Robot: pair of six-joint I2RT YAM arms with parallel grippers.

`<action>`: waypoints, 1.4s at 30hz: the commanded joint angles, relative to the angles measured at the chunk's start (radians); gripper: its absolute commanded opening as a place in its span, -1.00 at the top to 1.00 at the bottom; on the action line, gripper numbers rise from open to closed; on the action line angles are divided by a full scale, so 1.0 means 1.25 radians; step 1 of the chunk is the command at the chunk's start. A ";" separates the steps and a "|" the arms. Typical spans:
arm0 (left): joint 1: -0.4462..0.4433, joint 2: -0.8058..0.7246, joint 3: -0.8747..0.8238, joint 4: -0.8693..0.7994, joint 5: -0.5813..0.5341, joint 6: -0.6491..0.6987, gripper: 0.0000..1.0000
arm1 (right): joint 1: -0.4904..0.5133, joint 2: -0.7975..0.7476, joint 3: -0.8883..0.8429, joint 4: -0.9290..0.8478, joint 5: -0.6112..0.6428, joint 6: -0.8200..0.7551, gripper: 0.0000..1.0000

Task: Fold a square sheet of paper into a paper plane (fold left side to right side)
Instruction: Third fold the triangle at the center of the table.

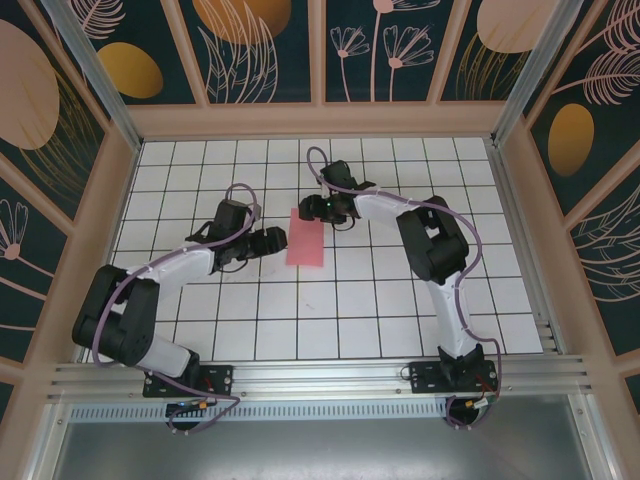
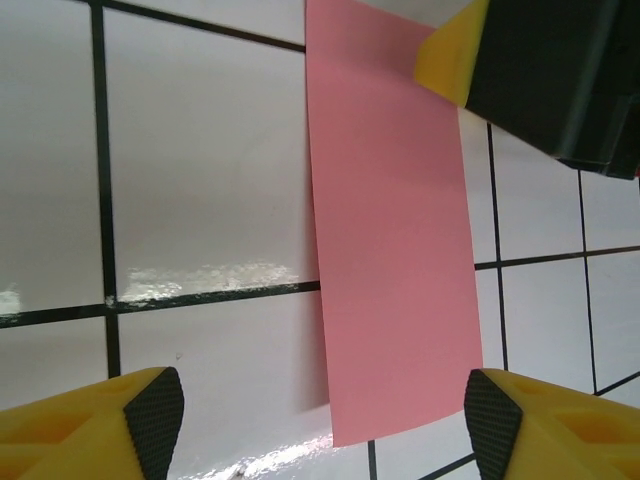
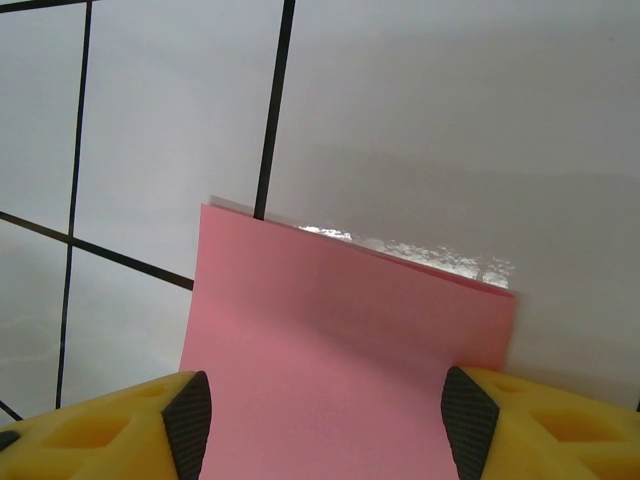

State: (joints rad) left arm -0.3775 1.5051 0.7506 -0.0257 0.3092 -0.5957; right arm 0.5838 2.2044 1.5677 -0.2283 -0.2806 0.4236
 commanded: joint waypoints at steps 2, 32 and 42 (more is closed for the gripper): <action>0.007 0.055 0.044 0.057 0.067 -0.027 -0.45 | -0.007 0.007 -0.043 -0.015 0.005 -0.013 -0.33; 0.007 0.301 0.157 0.122 0.178 -0.060 0.01 | -0.006 -0.003 -0.075 0.023 -0.026 -0.003 -0.27; 0.007 0.297 0.157 0.129 0.183 -0.067 0.24 | -0.007 -0.005 -0.072 0.029 -0.031 -0.004 -0.27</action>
State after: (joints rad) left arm -0.3664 1.8713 0.9356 0.1162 0.5201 -0.6685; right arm 0.5755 2.1860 1.5097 -0.1524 -0.3084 0.4236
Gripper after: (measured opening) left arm 0.388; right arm 0.633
